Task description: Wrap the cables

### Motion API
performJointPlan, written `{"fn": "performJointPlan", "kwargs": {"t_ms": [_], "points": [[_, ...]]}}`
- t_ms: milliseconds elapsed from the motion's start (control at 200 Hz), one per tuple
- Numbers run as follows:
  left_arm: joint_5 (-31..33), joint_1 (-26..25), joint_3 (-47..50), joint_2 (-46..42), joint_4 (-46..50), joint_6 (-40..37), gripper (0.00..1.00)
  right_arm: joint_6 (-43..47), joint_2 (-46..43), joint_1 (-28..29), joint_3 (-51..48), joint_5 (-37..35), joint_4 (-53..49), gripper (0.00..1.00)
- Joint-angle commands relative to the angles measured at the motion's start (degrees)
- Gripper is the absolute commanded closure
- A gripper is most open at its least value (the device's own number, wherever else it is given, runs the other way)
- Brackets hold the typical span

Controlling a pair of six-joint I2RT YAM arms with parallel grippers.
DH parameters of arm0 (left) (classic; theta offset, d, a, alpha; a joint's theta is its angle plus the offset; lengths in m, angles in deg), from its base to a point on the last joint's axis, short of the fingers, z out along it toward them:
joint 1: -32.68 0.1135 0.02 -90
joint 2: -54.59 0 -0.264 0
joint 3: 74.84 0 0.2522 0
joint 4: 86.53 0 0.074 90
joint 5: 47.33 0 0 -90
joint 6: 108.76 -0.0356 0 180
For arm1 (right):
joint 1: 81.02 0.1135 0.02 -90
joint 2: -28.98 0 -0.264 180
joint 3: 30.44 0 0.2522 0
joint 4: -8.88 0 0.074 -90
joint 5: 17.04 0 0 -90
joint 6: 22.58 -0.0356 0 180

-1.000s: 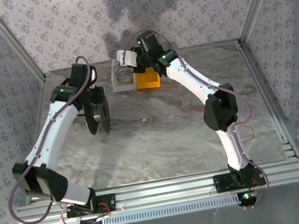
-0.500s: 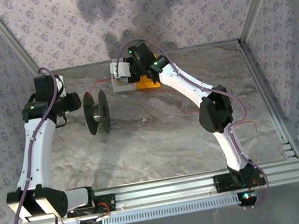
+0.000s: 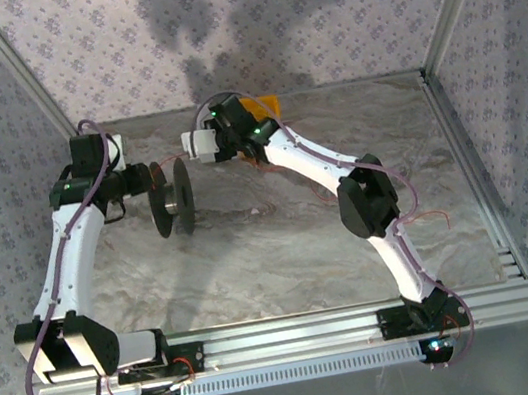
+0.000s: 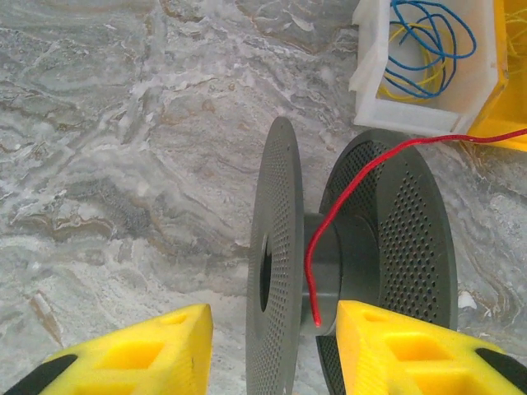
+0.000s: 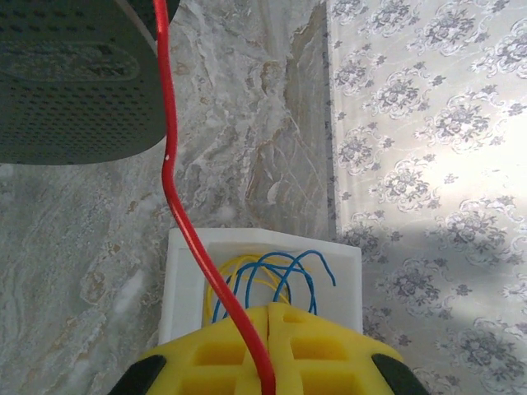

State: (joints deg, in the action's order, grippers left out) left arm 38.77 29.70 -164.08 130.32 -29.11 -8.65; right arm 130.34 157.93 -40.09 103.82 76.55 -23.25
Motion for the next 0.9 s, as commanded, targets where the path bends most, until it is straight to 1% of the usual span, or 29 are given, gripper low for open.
{"fn": "performJointPlan", "kwargs": {"t_ms": [0, 360, 370, 645, 790, 894], "points": [[-2.22, 0.18, 0.95, 0.80, -2.41, 0.39, 0.56, 2.04, 1.13, 0.34, -0.44, -2.52, 3.23, 1.00], [-2.95, 0.22, 1.72, 5.60, -4.46, 0.42, 0.57, 2.39, 1.05, 0.70, -0.63, -1.54, 2.96, 1.00], [-2.95, 0.25, 1.74, 5.71, -5.71, 0.37, 0.57, 2.39, 1.05, 0.68, -0.63, -1.50, 2.89, 1.00], [-4.51, 0.20, -0.60, 10.10, -8.04, 0.85, 0.58, 2.76, 1.17, 0.88, -0.79, 0.07, 2.19, 1.00], [-4.91, 0.19, -1.61, 11.62, -7.98, 0.79, 0.68, 2.53, 1.47, 0.75, -0.71, 0.49, 2.37, 1.00], [-4.91, 0.18, -1.66, 12.41, -7.80, 0.79, 0.79, 2.13, 1.56, 0.71, -0.80, 0.83, 2.28, 1.00]]}}
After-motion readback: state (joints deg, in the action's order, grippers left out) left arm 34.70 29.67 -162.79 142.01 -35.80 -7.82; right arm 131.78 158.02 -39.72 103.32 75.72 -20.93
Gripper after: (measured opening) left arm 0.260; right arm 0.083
